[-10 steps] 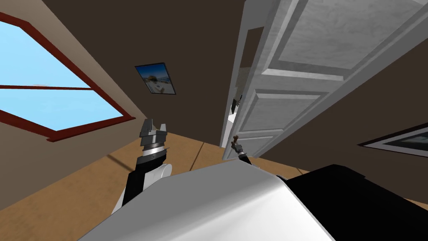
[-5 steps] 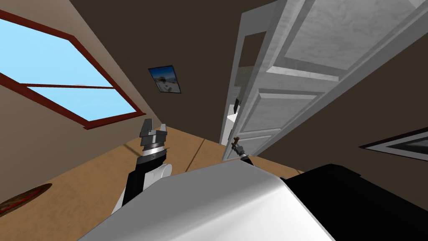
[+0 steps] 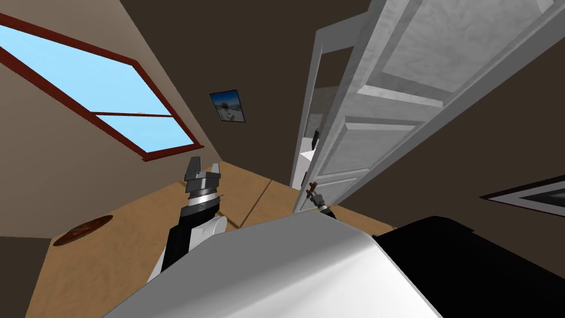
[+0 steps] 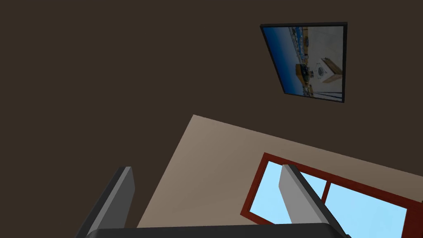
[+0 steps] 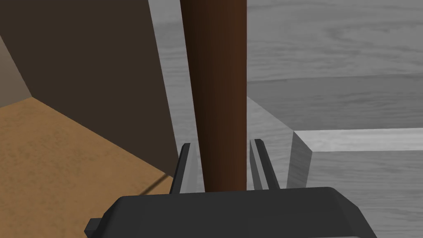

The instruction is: Pull the door open

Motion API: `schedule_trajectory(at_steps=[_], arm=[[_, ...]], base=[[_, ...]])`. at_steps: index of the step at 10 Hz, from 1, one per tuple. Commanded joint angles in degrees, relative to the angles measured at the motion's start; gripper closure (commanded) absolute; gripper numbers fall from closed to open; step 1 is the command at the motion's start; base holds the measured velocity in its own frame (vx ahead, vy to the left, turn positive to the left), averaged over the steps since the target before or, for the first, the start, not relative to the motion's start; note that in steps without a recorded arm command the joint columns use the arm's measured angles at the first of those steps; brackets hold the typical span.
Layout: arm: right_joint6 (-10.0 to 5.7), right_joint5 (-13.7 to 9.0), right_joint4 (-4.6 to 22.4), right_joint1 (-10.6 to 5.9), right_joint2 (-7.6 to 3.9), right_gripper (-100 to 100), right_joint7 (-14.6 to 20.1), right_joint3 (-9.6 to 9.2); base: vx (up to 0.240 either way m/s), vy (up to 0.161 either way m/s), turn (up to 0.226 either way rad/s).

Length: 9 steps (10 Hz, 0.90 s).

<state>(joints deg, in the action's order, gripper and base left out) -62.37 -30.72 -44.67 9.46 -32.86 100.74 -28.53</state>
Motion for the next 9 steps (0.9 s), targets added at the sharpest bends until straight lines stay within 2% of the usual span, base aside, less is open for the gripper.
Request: schedule_trajectory(at_steps=[1,4,5,6,9], arm=[[-1.73,0.52,0.94,0.7,-0.64,100,1.15,-1.19],[-3.99,1.04,1.89,1.31,-1.71,100,2.53,-2.39],[-3.37,0.89,1.71,1.06,-1.61,100,2.26,-2.05],[-4.4,1.12,2.51,1.2,-1.78,100,2.83,-2.59],[-6.08,1.39,3.79,1.25,-2.16,100,3.71,-3.28]], base=[[-0.26,-0.052,0.197],[-0.218,-0.08,0.13],[-0.085,-0.033,0.025],[-0.16,-0.084,0.18],[-0.226,-0.069,0.161]])
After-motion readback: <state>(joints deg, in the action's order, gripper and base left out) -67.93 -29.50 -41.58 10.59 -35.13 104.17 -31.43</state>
